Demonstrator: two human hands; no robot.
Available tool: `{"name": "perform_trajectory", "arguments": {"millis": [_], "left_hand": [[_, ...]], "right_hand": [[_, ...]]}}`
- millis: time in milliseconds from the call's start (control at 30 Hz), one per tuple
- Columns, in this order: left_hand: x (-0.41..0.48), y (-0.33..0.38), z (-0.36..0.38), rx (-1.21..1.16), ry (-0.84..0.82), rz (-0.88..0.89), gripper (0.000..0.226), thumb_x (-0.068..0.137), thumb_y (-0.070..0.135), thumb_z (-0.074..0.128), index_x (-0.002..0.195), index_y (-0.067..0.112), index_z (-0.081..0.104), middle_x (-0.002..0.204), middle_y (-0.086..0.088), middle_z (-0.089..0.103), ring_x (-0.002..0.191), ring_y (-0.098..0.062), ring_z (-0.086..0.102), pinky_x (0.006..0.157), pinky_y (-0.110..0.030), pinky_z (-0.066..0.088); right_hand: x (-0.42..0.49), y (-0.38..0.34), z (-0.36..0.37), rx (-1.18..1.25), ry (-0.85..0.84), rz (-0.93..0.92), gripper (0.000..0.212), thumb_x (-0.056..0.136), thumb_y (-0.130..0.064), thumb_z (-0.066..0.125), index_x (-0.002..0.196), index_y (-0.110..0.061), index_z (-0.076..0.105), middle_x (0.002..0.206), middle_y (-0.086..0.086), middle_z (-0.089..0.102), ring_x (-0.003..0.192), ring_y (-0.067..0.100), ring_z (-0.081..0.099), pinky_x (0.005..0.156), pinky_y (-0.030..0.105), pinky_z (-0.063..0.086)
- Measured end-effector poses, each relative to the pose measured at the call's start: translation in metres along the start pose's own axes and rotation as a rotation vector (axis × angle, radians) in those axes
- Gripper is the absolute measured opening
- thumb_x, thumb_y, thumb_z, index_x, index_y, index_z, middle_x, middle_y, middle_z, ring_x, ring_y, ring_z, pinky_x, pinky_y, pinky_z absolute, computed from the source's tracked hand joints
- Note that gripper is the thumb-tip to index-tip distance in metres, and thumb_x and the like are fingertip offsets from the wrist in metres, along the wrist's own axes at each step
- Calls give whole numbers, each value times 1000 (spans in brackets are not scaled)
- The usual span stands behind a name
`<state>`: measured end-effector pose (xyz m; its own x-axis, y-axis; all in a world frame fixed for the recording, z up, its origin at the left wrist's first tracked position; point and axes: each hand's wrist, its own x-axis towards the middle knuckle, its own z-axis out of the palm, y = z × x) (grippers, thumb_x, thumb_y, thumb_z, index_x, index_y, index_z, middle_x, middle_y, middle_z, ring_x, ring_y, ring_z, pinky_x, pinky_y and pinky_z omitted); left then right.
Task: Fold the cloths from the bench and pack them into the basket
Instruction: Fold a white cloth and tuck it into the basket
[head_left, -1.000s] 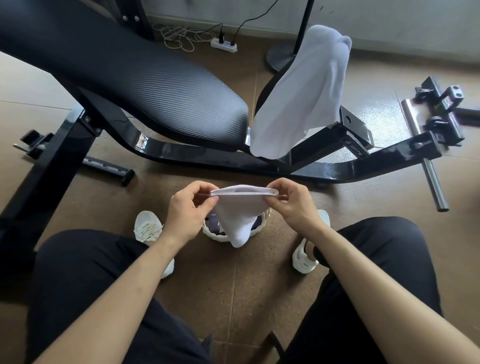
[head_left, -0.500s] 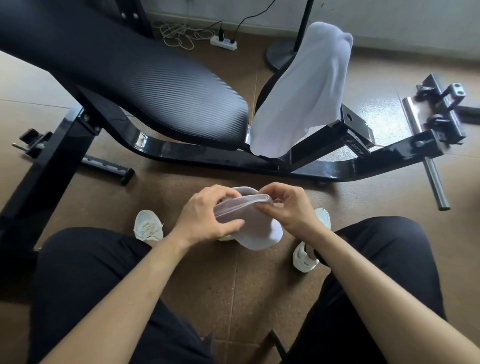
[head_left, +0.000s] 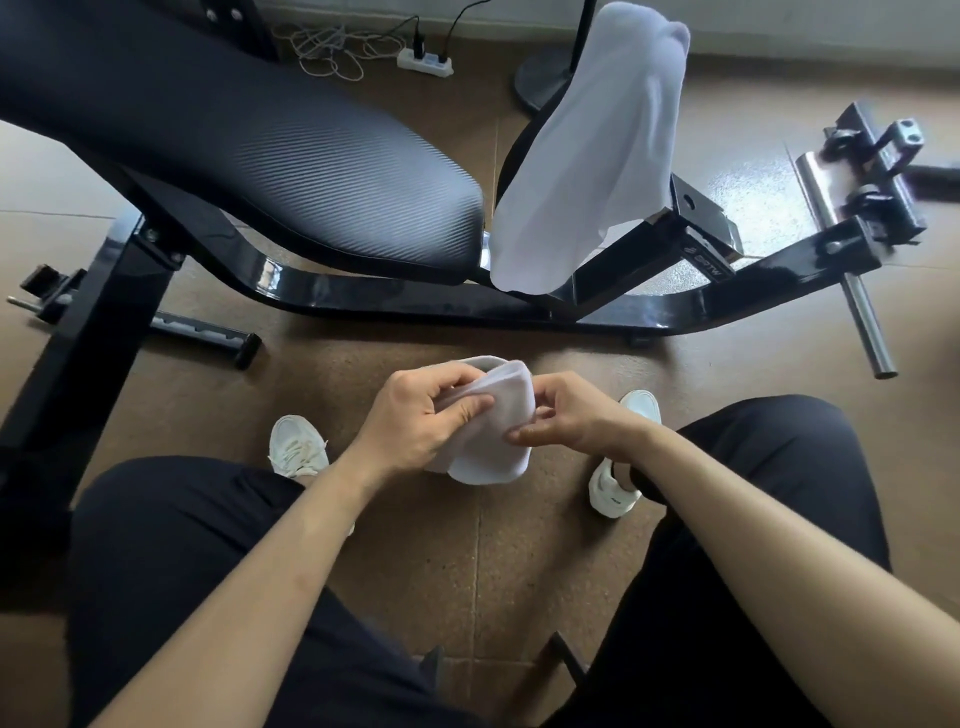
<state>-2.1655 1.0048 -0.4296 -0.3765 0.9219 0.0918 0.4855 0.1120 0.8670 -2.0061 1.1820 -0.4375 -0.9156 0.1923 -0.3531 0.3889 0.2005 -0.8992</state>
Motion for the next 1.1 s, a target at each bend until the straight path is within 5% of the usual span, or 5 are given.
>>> {"name": "perform_trajectory", "arguments": {"millis": [133, 433, 633, 1000, 1100], "left_hand": [[-6, 4, -22, -88, 84, -37, 17, 94, 32, 66, 108, 23, 71, 95, 18, 72, 89, -6, 69, 71, -18, 55], [-20, -15, -53, -258, 422, -221, 10, 100, 27, 64, 97, 25, 73, 87, 15, 72, 85, -6, 63, 75, -23, 52], [-24, -41, -63, -194, 551, -397, 14, 99, 36, 62, 89, 35, 72, 88, 12, 69, 86, -8, 60, 81, -33, 51], [-33, -76, -60, 121, 485, -558, 24, 104, 30, 52, 89, 13, 59, 75, -7, 58, 67, -21, 52, 61, -36, 42], [-33, -80, -61, 73, 490, -572, 25, 103, 31, 55, 83, 16, 59, 71, -7, 56, 65, -20, 50, 59, -33, 39]], "right_hand": [[9, 3, 6, -152, -3, 28, 16, 87, -19, 79, 100, -11, 75, 86, -8, 73, 80, 2, 63, 76, 17, 51], [14, 38, 9, -414, -128, 218, 15, 84, -17, 75, 92, -5, 69, 82, 9, 66, 73, 15, 54, 76, 38, 49], [7, 44, 0, -246, 33, 278, 10, 87, -11, 74, 89, -20, 70, 87, 1, 68, 76, 11, 58, 68, 22, 46], [9, 47, -16, 237, 435, 332, 10, 95, -16, 68, 100, -7, 70, 100, 11, 68, 96, 21, 62, 89, 38, 54], [9, 43, -19, 267, 496, 274, 14, 98, -20, 65, 105, -8, 68, 104, 12, 71, 95, 22, 70, 76, 37, 62]]}}
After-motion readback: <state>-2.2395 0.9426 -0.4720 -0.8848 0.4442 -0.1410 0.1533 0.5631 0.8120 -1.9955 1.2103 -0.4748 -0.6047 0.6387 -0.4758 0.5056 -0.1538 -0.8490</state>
